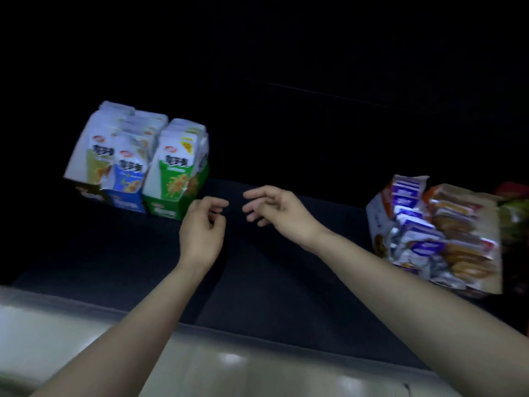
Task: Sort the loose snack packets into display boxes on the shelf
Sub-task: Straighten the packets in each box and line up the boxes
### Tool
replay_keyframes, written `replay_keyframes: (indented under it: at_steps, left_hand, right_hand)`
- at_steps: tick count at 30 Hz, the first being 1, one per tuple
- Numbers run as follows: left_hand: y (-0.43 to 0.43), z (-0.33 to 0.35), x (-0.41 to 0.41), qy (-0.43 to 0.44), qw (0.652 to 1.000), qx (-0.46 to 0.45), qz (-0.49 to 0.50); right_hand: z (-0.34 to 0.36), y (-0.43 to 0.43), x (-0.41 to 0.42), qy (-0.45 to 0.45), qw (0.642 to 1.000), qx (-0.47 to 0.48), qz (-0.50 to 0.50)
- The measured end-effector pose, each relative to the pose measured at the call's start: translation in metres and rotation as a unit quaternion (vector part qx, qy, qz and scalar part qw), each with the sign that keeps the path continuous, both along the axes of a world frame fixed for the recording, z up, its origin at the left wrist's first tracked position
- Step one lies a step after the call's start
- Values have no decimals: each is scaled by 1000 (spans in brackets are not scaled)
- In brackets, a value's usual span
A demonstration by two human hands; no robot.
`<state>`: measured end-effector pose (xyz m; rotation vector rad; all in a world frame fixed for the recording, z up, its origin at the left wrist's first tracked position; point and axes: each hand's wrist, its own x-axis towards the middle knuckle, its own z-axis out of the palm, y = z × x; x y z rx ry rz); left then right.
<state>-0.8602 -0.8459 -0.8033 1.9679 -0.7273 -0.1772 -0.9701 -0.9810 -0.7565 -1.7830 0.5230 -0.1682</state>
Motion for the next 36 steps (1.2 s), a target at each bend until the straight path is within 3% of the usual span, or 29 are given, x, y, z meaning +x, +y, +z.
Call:
replay_keyframes:
  at_steps: [4,10,14,19,23,27,30,36]
  left_hand:
    - [-61,26,-60,-5,986,20,-166]
    - [-158,36,-158,36,927,127,-352]
    - [-190,18,-196,128,923,176,-319]
    - [-213,-6,-213,246,934,157,-208]
    - [-222,-17,-211,203,947,150,-197]
    - [-220,-20,-207,81,961,170,-200]
    - [-210,-21,-199,42,964,181,-190]
    - [-155,-17,-166,32,959,205,-191]
  right_hand:
    - [34,-36,-100,27,997,-76,-18]
    - [47,-98,-230,52,970,-151,-181]
    - [31,-121,-282,77,933,-244,-252]
    - [10,-131,-299,114,935,-269,-203]
    - [1,-134,-294,149,926,-307,-161]
    - [-1,-131,-280,179,888,-402,-135]
    - [-6,-123,-266,193,868,-450,-86]
    - [-14,-87,-231,188,885,-426,10]
